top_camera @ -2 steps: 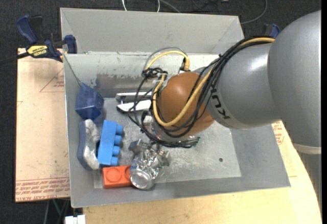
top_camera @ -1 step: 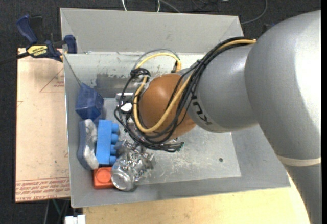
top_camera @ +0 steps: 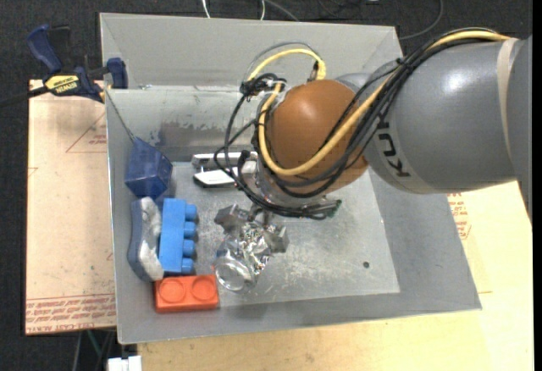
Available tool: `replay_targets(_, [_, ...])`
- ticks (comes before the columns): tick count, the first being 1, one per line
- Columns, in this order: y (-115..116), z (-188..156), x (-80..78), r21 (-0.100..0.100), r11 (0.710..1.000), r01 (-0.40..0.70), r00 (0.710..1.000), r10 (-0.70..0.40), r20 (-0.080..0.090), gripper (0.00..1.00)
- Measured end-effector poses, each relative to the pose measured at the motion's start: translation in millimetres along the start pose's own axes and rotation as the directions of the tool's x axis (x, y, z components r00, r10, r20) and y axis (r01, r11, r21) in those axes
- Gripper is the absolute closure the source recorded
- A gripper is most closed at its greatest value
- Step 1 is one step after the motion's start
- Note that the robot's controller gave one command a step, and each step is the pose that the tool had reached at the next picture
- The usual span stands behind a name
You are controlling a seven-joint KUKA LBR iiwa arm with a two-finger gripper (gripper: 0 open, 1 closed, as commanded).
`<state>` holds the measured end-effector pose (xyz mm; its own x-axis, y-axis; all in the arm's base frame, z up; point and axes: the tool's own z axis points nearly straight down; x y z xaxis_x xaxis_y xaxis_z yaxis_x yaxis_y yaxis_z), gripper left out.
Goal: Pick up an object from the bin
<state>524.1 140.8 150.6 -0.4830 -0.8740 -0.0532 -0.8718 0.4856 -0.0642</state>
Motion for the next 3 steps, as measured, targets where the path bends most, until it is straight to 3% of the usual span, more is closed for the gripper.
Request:
replay_targets(1, [18,-94,-20.1,-0.012,0.999,-0.036,0.999,0.036,0.002,1.00])
replay_targets(3, [-13,-105,-21.2,-0.018,0.999,0.031,1.000,-0.031,0.001,1.00])
